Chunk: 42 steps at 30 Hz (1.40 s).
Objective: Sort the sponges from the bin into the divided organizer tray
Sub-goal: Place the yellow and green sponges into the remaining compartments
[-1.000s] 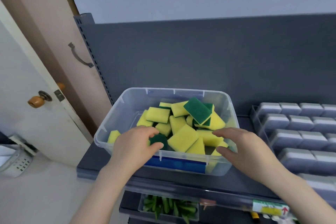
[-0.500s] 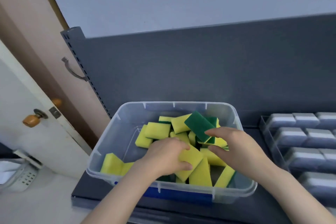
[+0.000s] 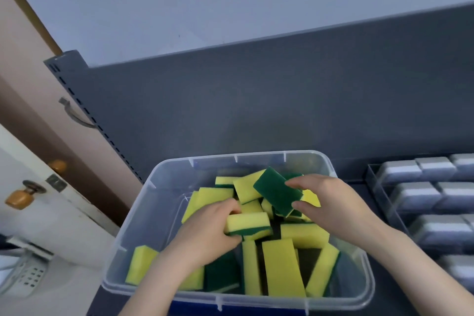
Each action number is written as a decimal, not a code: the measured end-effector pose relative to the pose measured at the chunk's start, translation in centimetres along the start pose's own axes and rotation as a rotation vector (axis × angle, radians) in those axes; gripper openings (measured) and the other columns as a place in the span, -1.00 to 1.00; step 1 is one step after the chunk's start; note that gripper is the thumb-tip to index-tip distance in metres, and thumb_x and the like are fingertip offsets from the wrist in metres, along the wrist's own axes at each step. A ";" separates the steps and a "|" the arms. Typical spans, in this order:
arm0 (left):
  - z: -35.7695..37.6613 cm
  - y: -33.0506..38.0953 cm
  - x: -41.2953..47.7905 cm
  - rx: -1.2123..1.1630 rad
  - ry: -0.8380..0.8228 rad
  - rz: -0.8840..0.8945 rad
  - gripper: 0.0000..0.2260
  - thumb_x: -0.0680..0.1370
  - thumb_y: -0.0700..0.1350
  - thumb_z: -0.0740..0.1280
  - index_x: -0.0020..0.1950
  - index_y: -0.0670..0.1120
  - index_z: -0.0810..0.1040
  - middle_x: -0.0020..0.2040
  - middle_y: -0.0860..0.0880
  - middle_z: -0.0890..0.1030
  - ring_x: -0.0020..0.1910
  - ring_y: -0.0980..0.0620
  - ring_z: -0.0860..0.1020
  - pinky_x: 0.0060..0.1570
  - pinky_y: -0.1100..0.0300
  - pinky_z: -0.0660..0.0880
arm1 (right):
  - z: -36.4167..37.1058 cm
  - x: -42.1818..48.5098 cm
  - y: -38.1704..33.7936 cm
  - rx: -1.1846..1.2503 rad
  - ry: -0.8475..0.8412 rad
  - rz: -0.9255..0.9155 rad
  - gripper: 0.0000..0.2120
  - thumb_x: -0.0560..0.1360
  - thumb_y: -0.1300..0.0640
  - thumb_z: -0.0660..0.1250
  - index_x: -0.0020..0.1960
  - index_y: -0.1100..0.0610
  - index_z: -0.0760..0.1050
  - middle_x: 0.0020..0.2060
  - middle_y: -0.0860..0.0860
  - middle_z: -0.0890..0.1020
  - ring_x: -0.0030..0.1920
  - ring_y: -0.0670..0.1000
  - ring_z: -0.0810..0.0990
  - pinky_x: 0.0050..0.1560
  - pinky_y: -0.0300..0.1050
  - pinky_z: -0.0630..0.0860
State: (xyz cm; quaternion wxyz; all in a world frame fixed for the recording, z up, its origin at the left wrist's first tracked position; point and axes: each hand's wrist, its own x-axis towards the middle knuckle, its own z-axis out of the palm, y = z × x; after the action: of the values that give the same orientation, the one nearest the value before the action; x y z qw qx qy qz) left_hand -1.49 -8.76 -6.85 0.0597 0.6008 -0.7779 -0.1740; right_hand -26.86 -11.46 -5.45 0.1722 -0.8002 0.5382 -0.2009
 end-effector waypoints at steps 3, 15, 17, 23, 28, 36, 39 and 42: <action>-1.4 -1.6 -0.6 -0.084 0.132 -0.074 -0.71 0.38 0.14 0.44 0.03 0.25 0.42 -0.09 0.29 0.49 -0.10 0.28 0.45 -0.25 0.36 0.34 | 0.4 1.5 -0.8 -0.014 -0.006 -0.019 -0.54 0.46 0.05 0.37 0.33 -0.16 0.39 0.26 -0.22 0.50 0.25 -0.14 0.45 0.17 -0.26 0.41; -4.4 -5.6 -2.7 -0.246 0.383 -0.067 -0.71 0.39 0.07 0.46 0.01 0.20 0.43 -0.15 0.25 0.56 -0.16 0.28 0.51 -0.29 0.37 0.40 | 5.3 7.0 -1.5 -0.445 -0.257 0.082 -0.26 0.40 0.16 0.34 0.47 -0.13 0.09 0.49 0.01 0.12 0.41 0.13 0.24 0.24 0.00 0.40; -4.8 -6.2 -2.9 -0.225 0.386 -0.069 -0.73 0.40 0.09 0.45 0.00 0.18 0.42 -0.18 0.23 0.54 -0.18 0.27 0.50 -0.34 0.38 0.34 | 5.4 7.0 -1.8 -0.424 -0.227 0.125 -0.31 0.39 0.10 0.35 0.44 -0.14 0.15 0.45 0.02 0.20 0.37 0.12 0.31 0.19 -0.01 0.43; -5.6 -6.9 -3.0 -0.278 0.399 -0.012 -0.76 0.40 0.10 0.45 -0.08 0.15 0.41 -0.24 0.21 0.53 -0.22 0.27 0.49 -0.39 0.37 0.35 | 4.5 5.3 -5.1 -0.162 0.103 0.251 -0.57 0.27 0.07 0.40 0.10 -0.09 0.39 0.02 -0.04 0.39 -0.20 -0.01 0.49 -0.32 -0.11 0.46; -5.5 -5.7 -1.9 -0.320 0.394 0.085 -0.74 0.38 0.09 0.47 -0.19 0.20 0.36 -0.28 0.19 0.51 -0.19 0.32 0.47 -0.38 0.39 0.34 | 2.7 2.4 -7.9 -0.092 0.374 0.338 -0.66 0.32 -0.25 0.35 0.01 -0.14 0.41 0.02 -0.20 0.44 -0.10 -0.07 0.52 -0.24 -0.11 0.47; -3.6 -2.2 -0.9 -0.308 0.301 0.274 -0.77 0.40 0.13 0.44 -0.06 0.15 0.44 -0.23 0.20 0.53 -0.21 0.20 0.49 -0.30 0.25 0.41 | 1.9 -3.2 -9.4 -0.027 0.548 0.547 -0.65 0.52 -0.24 -0.04 -0.22 -0.06 0.36 -0.23 -0.04 0.48 -0.14 0.03 0.48 -0.15 -0.02 0.37; -2.8 -0.3 -0.8 -0.328 0.286 0.338 -0.77 0.39 0.13 0.44 -0.11 0.12 0.43 -0.26 0.20 0.50 -0.26 0.27 0.45 -0.37 0.38 0.30 | 1.5 -5.3 -9.1 -0.031 0.596 0.655 -0.63 0.58 -0.11 -0.06 -0.28 0.00 0.33 -0.25 0.00 0.50 -0.13 0.04 0.45 -0.16 -0.03 0.30; -2.3 1.8 -0.6 -0.321 0.250 0.382 -0.74 0.41 0.14 0.44 -0.03 0.12 0.43 -0.21 0.23 0.49 -0.22 0.26 0.45 -0.35 0.43 0.27 | 0.7 -7.1 -8.4 0.041 0.620 0.713 -0.74 0.58 -0.04 0.06 -0.23 -0.02 0.38 -0.18 0.01 0.51 -0.06 0.02 0.45 -0.08 -0.05 0.33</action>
State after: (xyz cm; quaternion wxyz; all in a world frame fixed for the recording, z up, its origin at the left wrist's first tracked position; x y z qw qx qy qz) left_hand -2.28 -8.27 -4.07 0.2814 0.4430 -0.8262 -0.2049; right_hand -22.29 -1.76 -2.94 0.0773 -0.4643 0.8013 -0.3691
